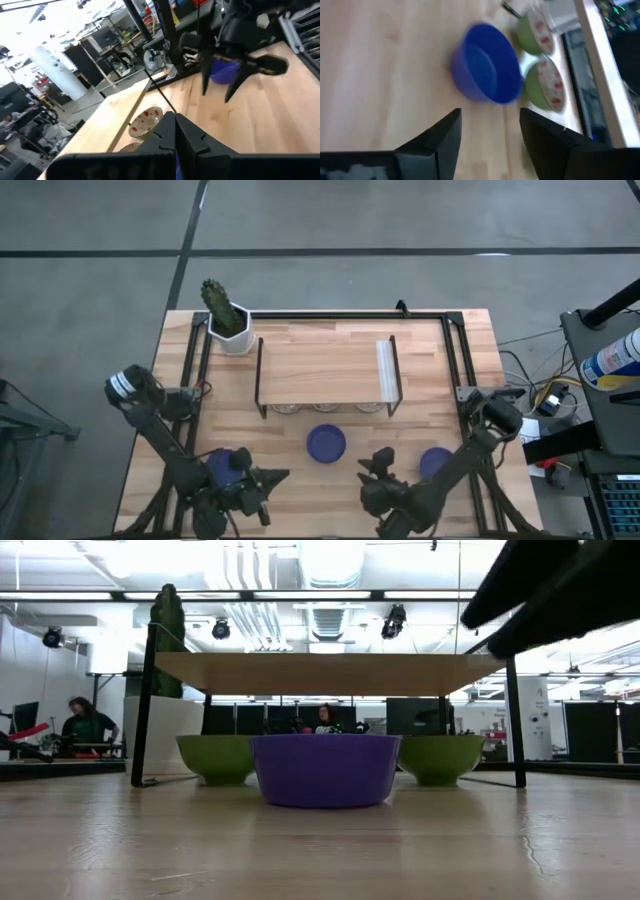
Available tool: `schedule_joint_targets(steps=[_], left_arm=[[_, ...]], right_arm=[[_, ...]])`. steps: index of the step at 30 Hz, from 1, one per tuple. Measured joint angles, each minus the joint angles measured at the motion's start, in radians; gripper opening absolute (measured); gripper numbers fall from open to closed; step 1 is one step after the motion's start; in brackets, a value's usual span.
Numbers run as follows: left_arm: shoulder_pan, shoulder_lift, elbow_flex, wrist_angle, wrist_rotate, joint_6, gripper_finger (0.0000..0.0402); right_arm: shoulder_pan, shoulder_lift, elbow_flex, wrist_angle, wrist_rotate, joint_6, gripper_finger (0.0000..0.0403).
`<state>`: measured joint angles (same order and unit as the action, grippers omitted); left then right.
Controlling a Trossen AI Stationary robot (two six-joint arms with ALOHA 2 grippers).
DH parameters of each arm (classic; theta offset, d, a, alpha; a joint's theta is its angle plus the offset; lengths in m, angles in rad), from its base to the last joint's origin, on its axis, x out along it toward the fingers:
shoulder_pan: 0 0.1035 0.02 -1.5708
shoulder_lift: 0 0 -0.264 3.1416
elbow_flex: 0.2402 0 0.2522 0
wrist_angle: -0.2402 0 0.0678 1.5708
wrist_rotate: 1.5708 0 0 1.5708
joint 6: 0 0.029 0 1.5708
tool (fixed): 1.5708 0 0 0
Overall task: Pick & Place Mini bowls
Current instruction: Put the right red and white bowl on the shelf
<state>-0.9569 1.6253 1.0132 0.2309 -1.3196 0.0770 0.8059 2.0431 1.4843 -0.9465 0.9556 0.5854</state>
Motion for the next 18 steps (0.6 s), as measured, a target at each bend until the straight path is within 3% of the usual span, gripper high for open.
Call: schedule_joint_targets(steps=[10, 18], left_arm=[[-0.029, -0.010, -0.002, -0.001, -0.002, -0.026, 0.0000], [-0.040, -0.010, -0.002, -0.004, -0.002, -0.026, 0.0000]], right_arm=[[-0.079, 0.056, -0.016, -0.131, -0.006, 0.213, 0.0191], [-0.135, 0.060, -0.033, -0.134, -0.016, 0.220, 0.0177]])
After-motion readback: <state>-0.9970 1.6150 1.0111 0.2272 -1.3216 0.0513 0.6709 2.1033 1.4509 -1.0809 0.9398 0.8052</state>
